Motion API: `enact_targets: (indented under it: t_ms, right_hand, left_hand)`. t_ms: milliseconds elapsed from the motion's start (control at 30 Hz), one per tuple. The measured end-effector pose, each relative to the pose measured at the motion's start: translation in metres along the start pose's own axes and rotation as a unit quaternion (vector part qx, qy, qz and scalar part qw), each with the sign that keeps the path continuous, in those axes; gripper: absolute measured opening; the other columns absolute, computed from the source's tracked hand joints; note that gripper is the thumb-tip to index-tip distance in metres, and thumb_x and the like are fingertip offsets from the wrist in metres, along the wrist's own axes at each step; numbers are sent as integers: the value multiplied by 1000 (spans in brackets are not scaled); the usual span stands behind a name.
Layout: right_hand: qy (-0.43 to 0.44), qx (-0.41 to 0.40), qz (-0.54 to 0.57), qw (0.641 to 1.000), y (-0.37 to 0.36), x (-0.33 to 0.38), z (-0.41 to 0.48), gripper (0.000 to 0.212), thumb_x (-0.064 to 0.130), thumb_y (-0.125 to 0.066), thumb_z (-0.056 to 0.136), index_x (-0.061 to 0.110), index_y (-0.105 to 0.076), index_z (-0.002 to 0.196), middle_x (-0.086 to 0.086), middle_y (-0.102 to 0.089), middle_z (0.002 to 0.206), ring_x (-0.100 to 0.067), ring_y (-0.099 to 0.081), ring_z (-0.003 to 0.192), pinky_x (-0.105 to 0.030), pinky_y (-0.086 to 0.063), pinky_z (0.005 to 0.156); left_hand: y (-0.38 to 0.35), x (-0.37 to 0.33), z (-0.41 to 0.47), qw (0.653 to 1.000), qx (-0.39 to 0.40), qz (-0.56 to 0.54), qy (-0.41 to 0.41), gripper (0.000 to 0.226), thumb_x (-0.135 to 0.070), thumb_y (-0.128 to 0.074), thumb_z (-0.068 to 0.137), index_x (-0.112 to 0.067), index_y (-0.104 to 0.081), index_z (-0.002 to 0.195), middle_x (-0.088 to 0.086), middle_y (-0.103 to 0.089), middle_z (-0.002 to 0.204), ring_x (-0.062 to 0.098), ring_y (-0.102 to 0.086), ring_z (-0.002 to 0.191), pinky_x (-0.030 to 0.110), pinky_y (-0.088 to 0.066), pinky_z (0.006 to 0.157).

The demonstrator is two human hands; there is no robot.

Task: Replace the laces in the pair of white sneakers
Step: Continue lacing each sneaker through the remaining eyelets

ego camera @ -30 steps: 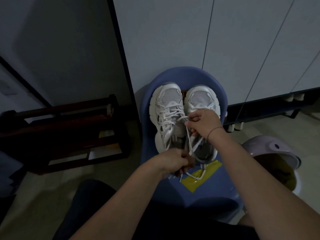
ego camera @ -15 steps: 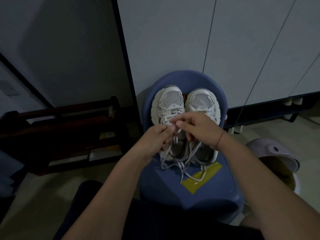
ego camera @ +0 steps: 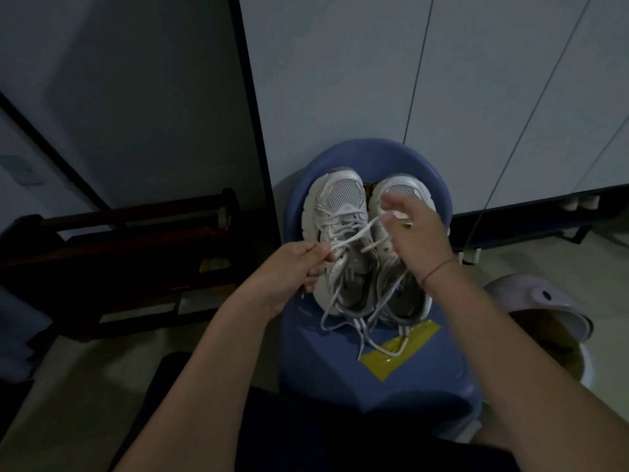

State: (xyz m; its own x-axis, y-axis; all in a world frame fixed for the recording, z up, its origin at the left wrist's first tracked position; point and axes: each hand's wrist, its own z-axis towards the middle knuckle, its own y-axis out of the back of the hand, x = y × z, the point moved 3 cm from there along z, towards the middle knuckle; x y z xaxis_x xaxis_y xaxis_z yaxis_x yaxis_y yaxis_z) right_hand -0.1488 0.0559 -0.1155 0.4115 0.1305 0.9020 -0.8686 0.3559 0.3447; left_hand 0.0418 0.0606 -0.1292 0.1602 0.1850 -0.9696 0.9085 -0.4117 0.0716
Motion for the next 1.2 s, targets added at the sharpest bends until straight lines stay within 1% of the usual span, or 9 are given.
enact_targets:
  t_ms: [133,267,433,567,667,767,933,1033,1200]
  right_hand:
    - [106,206,-48,972,-27,22,-23,26,9,-58,91,19,-63,115,11,-65,98,2,-60,69,-16,-51,68]
    - [108,119,-86,983,-23,12,-15,7,16,-63,88,15,-68,84,10,-65,75,-7,-61,75,-22,-47,74]
    - [78,24,-87,993,-15,2,-4,6,16,-64,88,18,-64,82,10,-60,78,-3,-56,72,-13,-39,66]
    - [56,-54,-108,991,-12,6,-8,10,21,-60,90,20,-59,80,4,-59,81,-6,-55,71,-11,-39,63]
    - [-44,104,-109,988,-20,2,-14,23,18,-54,93,6,-68,79,-7,-66,68,-9,-62,53,-17,-49,54]
    - [-79,232,-203,948,-35,-10,-22,25,17,-53,93,-1,-70,88,-16,-68,85,-29,-64,81,-29,-46,67]
    - [-129,188,-87,970,-48,-13,-25,21,8,-52,90,-1,-70,98,-20,-69,98,-32,-63,96,-43,-49,90]
    - [-152,179,-62,970,-49,-14,-27,21,5,-52,90,-4,-68,101,-23,-67,103,-35,-62,101,-44,-48,93]
    - [-165,173,-25,971,-49,-14,-27,23,2,-51,91,1,-70,104,-20,-69,105,-32,-63,102,-41,-48,94]
  left_hand:
    - [-4,-3,2,1000,0,-8,-21,28,-23,-41,105,-12,-57,84,-5,-32,55,5,-28,47,20,-27,50]
    - [-11,-3,1,999,50,7,-10,25,-18,-41,105,-8,-59,91,-5,-37,56,7,-31,52,17,-31,51]
    - [-11,-6,-1,996,90,-7,14,18,-7,-43,103,-4,-61,103,3,-71,76,9,-64,68,20,-55,69]
    - [-7,-2,8,994,-7,-104,15,19,-5,-42,103,-2,-59,111,9,-73,95,14,-71,83,24,-58,77]
    - [2,4,19,984,-121,-129,-6,16,-6,-47,101,-7,-63,103,5,-71,92,10,-65,79,15,-54,71]
    - [6,11,29,972,-185,-146,-4,14,-5,-56,96,-11,-68,90,1,-67,77,4,-56,63,10,-48,58]
    - [-7,21,35,969,-209,-133,0,14,6,-63,89,-7,-67,88,4,-65,70,6,-59,58,11,-50,56]
    - [-12,24,36,968,-221,-118,-4,14,10,-65,85,0,-67,94,5,-67,73,6,-63,60,12,-52,57]
    - [-14,22,33,965,-252,-62,-47,24,9,-69,82,-13,-66,76,2,-69,70,3,-64,58,14,-54,60]
